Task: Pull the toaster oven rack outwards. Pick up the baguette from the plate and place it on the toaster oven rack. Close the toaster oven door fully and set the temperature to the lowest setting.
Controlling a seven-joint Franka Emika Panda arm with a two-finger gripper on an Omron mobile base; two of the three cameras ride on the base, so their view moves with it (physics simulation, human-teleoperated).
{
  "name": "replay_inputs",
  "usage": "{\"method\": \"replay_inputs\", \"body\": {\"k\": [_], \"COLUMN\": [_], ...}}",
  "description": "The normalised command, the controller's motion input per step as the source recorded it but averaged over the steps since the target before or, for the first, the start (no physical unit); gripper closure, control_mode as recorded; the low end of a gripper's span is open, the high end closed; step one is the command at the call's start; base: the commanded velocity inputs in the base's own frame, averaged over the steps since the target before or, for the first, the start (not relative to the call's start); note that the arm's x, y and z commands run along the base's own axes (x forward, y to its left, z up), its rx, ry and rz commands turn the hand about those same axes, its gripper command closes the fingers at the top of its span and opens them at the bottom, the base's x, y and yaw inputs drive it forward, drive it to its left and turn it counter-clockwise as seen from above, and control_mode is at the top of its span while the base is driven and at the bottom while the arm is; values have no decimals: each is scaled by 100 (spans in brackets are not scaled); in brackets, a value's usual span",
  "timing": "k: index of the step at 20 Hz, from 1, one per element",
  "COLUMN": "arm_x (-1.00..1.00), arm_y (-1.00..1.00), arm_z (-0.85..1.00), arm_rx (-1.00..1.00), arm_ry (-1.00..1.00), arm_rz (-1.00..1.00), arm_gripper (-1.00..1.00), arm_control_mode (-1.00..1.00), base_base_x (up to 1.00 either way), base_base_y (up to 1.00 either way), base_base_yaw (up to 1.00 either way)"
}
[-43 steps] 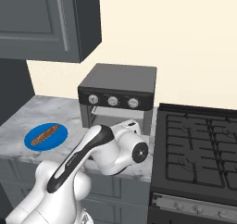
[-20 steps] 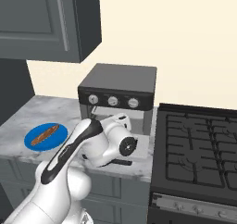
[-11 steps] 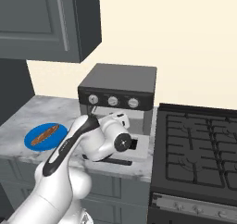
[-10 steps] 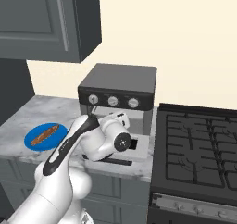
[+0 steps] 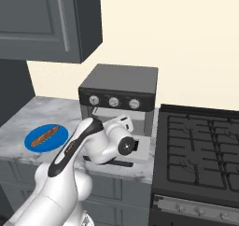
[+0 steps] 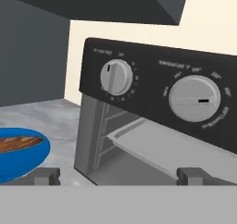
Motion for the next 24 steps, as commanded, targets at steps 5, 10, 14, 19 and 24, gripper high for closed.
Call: {"method": "replay_inputs", "body": {"k": [5, 10, 14, 19, 24], "arm_x": [6, 23, 34, 32, 27], "arm_y": [-21, -6, 0, 0, 0], "arm_z": [-16, -11, -8, -15, -21], "arm_rx": [3, 0, 0, 0, -1], "arm_ry": [-1, 0, 0, 0, 0], "arm_rz": [0, 0, 0, 1, 1], "arm_gripper": [-100, -100, -100, -100, -100], "arm_control_mode": [-100, -100, -100, -100, -100], "base_base_x": [0, 0, 0, 0, 0], "base_base_y": [0, 0, 0, 0, 0], "base_base_yaw": [0, 0, 0, 0, 0]}}
